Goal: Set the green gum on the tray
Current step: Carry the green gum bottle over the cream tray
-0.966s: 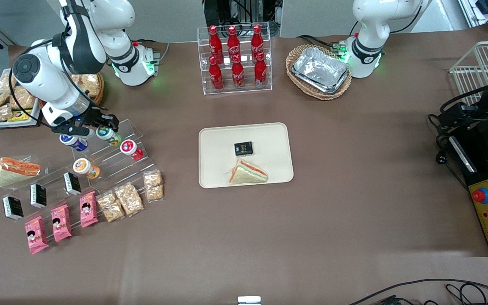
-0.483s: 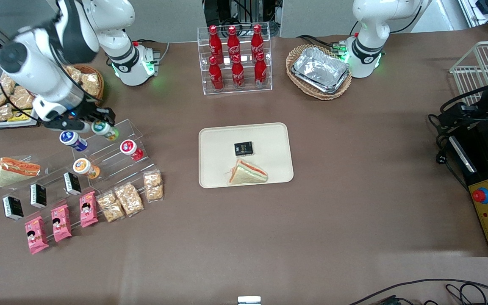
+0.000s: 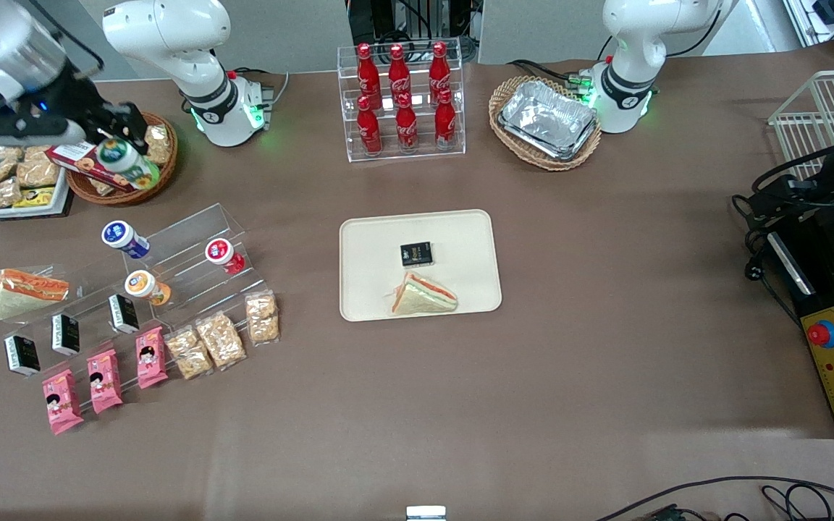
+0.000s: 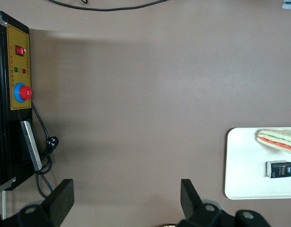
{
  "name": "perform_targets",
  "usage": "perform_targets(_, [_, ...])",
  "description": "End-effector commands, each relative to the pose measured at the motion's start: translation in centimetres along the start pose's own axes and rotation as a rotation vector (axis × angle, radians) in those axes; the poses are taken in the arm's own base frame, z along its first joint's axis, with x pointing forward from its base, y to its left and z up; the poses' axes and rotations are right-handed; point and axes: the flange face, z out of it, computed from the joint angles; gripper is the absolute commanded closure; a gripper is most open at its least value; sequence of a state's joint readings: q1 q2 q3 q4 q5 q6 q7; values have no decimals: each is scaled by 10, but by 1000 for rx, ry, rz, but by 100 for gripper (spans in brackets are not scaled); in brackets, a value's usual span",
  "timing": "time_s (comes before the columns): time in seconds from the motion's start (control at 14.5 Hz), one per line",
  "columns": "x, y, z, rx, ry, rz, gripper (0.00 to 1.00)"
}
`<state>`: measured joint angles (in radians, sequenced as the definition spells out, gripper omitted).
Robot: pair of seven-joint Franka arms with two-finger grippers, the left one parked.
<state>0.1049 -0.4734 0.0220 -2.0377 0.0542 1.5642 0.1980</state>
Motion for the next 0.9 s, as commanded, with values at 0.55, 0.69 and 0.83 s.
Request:
perform_targets(0.55, [-2,-243,52,-12,-10,166,60])
perform_targets(0.69, [0,-265,114,-8,-30,169,60])
perform_targets(0.83, [-11,-282,181,22,0,180,60])
